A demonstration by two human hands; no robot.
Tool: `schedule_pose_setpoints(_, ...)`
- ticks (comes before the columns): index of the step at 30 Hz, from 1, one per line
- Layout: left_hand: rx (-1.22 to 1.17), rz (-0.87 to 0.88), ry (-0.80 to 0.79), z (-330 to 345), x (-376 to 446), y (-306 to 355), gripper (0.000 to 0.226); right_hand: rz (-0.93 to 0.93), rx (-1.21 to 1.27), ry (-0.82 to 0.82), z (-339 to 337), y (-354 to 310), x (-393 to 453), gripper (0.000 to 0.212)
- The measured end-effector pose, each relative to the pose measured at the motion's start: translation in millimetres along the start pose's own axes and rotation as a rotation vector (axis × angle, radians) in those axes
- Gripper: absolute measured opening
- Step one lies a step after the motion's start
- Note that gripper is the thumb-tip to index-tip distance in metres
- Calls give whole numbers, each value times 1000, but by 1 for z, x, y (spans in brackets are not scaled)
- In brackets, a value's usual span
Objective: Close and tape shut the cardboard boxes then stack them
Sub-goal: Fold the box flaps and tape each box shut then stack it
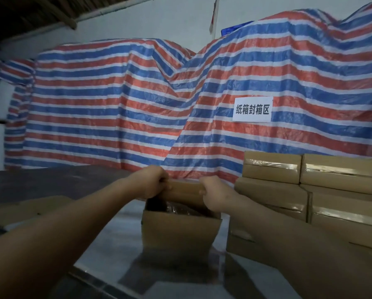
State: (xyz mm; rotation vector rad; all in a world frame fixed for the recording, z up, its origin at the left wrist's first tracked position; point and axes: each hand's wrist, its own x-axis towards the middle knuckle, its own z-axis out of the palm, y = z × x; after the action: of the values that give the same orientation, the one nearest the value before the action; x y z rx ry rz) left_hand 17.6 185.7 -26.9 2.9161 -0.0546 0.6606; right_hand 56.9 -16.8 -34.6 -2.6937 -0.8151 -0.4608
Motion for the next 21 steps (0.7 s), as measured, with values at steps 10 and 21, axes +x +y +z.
schedule_pose_setpoints(10, -292, 199, -319, -34, -19, 107, 22, -26, -241, -362, -119, 55, -89, 13)
schedule_pose_setpoints(21, -342, 362, -323, 40, 8, 248, 21, 250, -165, -293, -137, 193, -181, 11)
